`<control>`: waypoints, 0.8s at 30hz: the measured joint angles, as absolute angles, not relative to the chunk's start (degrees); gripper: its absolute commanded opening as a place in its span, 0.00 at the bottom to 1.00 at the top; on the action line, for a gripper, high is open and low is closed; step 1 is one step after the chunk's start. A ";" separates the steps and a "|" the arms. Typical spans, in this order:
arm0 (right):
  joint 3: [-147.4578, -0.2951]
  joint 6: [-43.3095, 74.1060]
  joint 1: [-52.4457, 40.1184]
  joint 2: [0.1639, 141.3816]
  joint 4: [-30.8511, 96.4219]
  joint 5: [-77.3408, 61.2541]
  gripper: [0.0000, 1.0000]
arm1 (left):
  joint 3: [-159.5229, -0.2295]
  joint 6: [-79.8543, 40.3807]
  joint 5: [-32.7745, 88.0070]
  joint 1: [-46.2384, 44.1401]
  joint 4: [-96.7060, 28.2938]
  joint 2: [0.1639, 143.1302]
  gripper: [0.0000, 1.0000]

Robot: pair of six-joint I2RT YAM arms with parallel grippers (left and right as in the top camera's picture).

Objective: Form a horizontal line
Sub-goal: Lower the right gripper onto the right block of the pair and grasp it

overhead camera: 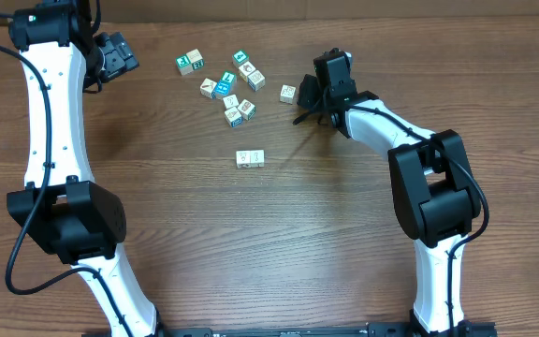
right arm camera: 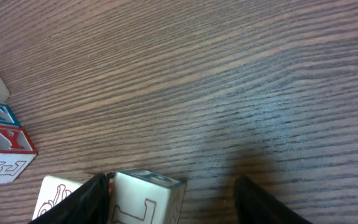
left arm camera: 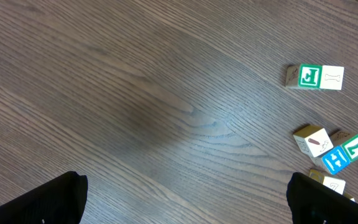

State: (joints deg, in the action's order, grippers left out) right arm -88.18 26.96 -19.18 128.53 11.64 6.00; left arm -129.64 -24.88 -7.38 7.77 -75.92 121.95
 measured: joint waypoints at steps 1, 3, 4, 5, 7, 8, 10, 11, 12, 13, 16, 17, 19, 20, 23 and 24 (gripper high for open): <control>-88.18 27.03 -19.16 128.53 11.81 5.98 0.57 | -129.64 -24.88 -7.38 7.77 -75.92 121.95 1.00; -88.42 27.03 -19.16 128.53 12.60 5.98 0.53 | -129.64 -24.88 -7.38 7.77 -75.92 121.95 1.00; -88.62 27.07 -19.16 128.53 12.97 5.96 0.51 | -129.64 -24.88 -7.38 7.77 -75.92 121.95 0.99; -88.86 27.03 -19.16 128.46 13.58 5.98 0.49 | -129.64 -24.88 -7.38 7.77 -75.92 121.95 1.00; -88.95 27.05 -19.16 128.16 14.70 5.96 0.45 | -129.64 -24.88 -7.38 7.77 -75.92 121.95 1.00; -88.95 27.05 -19.16 127.85 15.35 5.98 0.43 | -129.64 -24.88 -7.38 7.77 -75.92 121.95 0.99; -88.95 26.96 -19.16 127.37 16.80 6.00 0.42 | -129.64 -24.88 -7.38 7.77 -75.92 121.95 1.00; -88.95 27.00 -19.16 127.13 17.47 6.07 0.42 | -129.64 -24.88 -7.38 7.77 -75.92 121.95 0.99; -88.95 26.92 -19.16 127.00 17.93 6.26 0.42 | -129.64 -24.88 -7.38 7.77 -75.92 121.95 1.00; -88.95 26.96 -19.16 126.89 18.28 6.37 0.42 | -129.64 -24.88 -7.40 7.77 -75.92 121.95 1.00; -88.95 26.96 -19.16 126.69 19.25 6.48 0.42 | -129.64 -24.88 -7.38 7.77 -75.92 121.95 0.99; -88.95 26.98 -19.16 126.58 19.53 6.52 0.42 | -129.64 -24.88 -7.38 7.77 -75.92 121.95 0.99; -88.95 26.96 -19.16 126.48 20.34 6.63 0.42 | -129.64 -24.88 -7.38 7.77 -75.92 121.95 1.00; -88.95 26.98 -19.16 126.37 20.64 6.66 0.42 | -129.64 -24.88 -7.38 7.77 -75.92 121.95 1.00; -88.95 27.00 -19.16 126.06 21.80 6.63 0.42 | -129.64 -24.88 -7.38 7.77 -75.92 121.95 1.00; -88.97 26.96 -19.16 125.95 22.20 6.63 0.42 | -129.64 -24.88 -7.38 7.77 -75.92 121.95 0.99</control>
State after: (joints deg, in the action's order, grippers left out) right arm -88.97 26.96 -19.16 125.95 22.20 6.63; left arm -129.64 -24.88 -7.38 7.77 -75.92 121.95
